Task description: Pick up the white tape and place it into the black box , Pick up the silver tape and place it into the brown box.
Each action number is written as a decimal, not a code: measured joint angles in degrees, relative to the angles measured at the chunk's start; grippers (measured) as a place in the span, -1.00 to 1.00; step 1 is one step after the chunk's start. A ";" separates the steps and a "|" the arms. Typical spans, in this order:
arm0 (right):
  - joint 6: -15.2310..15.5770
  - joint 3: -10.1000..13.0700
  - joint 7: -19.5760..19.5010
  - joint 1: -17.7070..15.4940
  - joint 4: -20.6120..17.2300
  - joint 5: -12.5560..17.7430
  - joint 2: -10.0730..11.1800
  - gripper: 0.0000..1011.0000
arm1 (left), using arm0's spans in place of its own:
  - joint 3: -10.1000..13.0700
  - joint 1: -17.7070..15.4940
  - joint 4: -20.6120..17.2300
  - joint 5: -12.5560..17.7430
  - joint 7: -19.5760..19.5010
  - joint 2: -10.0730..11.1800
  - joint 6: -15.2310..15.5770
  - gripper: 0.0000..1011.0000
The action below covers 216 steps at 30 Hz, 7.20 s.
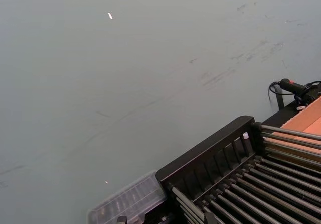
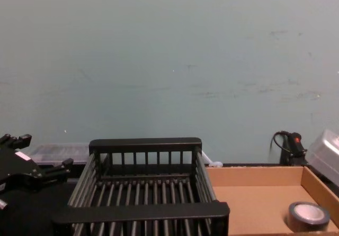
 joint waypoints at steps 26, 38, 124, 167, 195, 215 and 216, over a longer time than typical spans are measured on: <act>-0.98 1.31 -0.18 -0.41 -0.73 0.43 0.27 -0.82 | 0.00 0.00 0.00 0.00 0.00 0.00 0.00 0.98; -1.81 4.88 -2.45 -0.99 -2.30 2.21 1.06 -0.82 | 0.00 0.00 0.00 0.00 0.00 0.00 0.00 0.98; -3.92 3.20 -3.91 20.45 18.02 -2.66 -17.78 -0.82 | 0.00 0.00 0.00 0.00 0.00 0.00 0.00 0.98; -4.35 2.92 -3.57 20.74 18.30 -2.56 -17.94 0.56 | 0.00 0.00 0.00 0.00 0.00 0.00 0.00 0.98; -14.26 11.11 -17.82 9.40 8.33 -7.60 -14.22 0.98 | 0.00 0.00 0.00 0.00 0.00 0.00 0.00 0.98; -16.14 18.65 -25.88 -4.55 3.19 -10.09 -12.44 0.98 | 0.00 0.00 0.00 0.00 0.00 0.00 0.00 0.98; -16.13 18.96 -25.99 -4.86 3.19 -10.14 -12.57 0.98 | 0.00 0.00 0.00 0.00 0.00 0.00 0.00 0.98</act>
